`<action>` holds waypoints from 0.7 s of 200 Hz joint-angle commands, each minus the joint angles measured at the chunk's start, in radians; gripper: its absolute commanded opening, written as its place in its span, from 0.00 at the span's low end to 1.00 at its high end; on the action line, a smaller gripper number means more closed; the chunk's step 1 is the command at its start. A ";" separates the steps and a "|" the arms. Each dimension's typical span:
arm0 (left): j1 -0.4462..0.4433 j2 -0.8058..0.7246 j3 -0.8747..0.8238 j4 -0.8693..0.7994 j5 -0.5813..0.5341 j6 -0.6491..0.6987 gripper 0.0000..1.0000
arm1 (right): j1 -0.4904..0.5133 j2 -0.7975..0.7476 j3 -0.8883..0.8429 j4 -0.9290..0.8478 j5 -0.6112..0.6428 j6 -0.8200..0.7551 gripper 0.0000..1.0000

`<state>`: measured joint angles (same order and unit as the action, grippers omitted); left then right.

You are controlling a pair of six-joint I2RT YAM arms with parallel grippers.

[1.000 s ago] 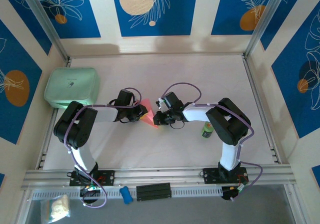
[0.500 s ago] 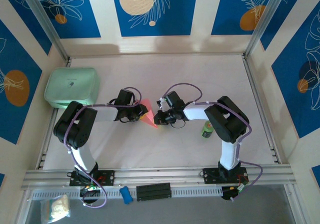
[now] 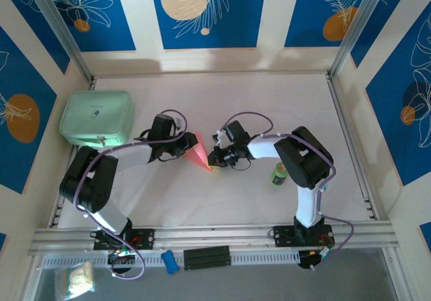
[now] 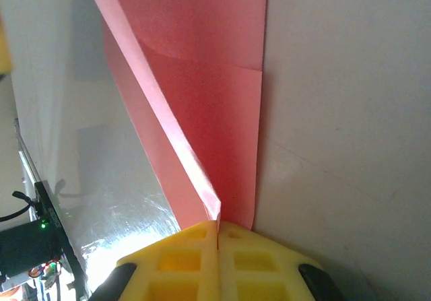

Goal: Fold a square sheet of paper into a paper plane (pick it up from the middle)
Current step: Fourth fold the wing at the center of the table.

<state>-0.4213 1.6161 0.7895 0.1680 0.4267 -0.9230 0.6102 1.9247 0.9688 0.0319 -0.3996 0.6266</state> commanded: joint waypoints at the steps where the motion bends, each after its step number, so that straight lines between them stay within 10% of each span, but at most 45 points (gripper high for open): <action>1: 0.004 -0.006 -0.055 0.127 0.070 0.032 0.28 | -0.014 0.028 0.008 -0.073 -0.013 0.018 0.02; 140: -0.017 0.181 -0.063 0.333 0.149 -0.010 0.16 | -0.033 0.037 0.002 -0.067 -0.024 0.041 0.02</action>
<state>-0.4305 1.7775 0.7242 0.4519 0.5499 -0.9192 0.5915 1.9347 0.9707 0.0299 -0.4351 0.6624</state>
